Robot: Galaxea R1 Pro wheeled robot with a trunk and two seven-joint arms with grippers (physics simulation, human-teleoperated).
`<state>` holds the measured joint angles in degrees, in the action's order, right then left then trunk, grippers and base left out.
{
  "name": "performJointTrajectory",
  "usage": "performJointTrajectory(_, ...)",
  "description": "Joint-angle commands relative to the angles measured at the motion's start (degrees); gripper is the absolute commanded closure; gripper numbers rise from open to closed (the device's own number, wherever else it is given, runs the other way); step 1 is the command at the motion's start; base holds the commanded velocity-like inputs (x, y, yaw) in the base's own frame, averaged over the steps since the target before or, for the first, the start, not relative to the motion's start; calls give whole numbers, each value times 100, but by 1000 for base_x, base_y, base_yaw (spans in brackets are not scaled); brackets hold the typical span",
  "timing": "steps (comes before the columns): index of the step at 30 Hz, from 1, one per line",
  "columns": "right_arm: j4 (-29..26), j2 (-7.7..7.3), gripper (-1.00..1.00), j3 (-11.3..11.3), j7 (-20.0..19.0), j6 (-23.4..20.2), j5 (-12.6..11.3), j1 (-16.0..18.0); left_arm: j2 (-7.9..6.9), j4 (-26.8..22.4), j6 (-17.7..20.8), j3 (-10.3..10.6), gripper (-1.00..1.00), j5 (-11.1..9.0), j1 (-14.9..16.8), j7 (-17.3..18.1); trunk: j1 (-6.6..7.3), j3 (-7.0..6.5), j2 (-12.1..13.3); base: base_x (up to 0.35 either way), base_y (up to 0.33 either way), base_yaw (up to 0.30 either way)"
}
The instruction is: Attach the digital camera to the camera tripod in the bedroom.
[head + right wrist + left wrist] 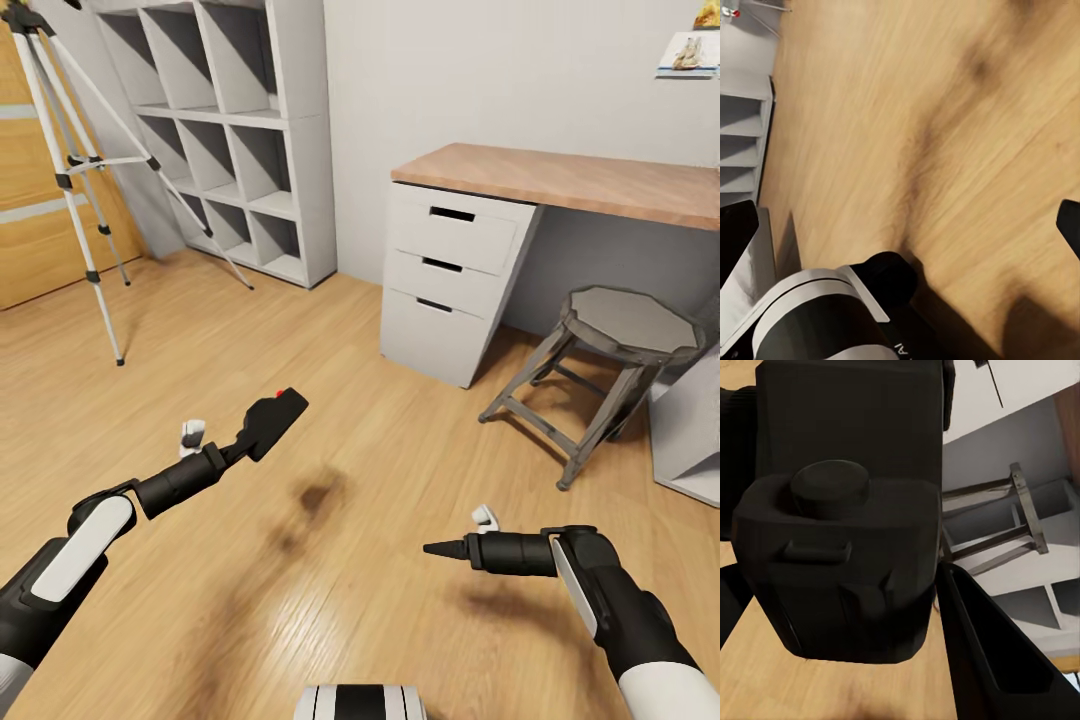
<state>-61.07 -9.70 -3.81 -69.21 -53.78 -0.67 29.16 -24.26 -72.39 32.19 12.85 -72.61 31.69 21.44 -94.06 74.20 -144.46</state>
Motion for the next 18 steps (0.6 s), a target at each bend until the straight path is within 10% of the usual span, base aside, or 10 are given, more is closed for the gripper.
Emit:
performJointTrajectory(1, -1, 1, -100, -5, -10, -42, -2, 2, 13, 32, 20, 7, 100, -27, 4, 9, 3, -19, 0, 0, 0, 0)
performJointTrajectory(18, -10, -6, -100, -23, 135, -7, -12, 2, 193, 495, 21, 7, 100, 9, 4, -35, 47, -395, 23, 0, 0, 0)
